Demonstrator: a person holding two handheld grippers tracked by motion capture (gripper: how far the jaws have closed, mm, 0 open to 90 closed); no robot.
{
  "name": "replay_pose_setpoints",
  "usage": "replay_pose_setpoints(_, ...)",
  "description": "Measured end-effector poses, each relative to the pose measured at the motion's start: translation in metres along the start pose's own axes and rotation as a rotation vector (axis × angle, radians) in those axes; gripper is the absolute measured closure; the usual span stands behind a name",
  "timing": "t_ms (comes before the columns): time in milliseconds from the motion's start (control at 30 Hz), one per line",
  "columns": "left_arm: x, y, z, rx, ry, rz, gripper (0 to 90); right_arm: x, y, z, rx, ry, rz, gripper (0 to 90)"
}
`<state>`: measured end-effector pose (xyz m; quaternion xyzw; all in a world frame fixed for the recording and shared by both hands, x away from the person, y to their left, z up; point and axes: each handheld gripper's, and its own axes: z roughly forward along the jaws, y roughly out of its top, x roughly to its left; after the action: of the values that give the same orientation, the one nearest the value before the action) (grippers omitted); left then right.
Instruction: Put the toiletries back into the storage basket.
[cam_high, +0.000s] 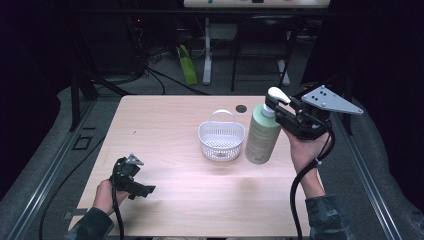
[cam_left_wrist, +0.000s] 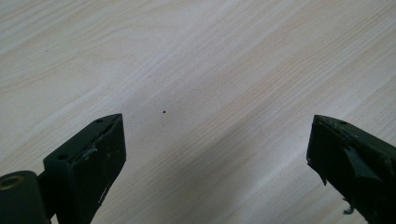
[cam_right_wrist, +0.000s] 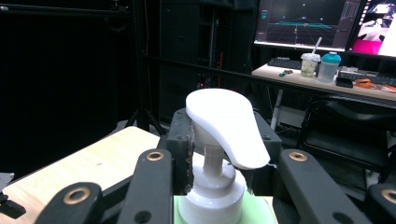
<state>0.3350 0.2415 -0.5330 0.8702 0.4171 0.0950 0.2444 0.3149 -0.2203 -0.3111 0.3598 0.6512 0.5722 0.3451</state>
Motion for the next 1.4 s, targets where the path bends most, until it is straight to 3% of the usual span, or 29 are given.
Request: replay_pose_setpoints(1400, 0.0, 0.0, 0.0, -0.001, -0.004, 0.0, 4.6, 0.005, 0.032, 0.015, -0.046, 0.012, -0.015, 67.7)
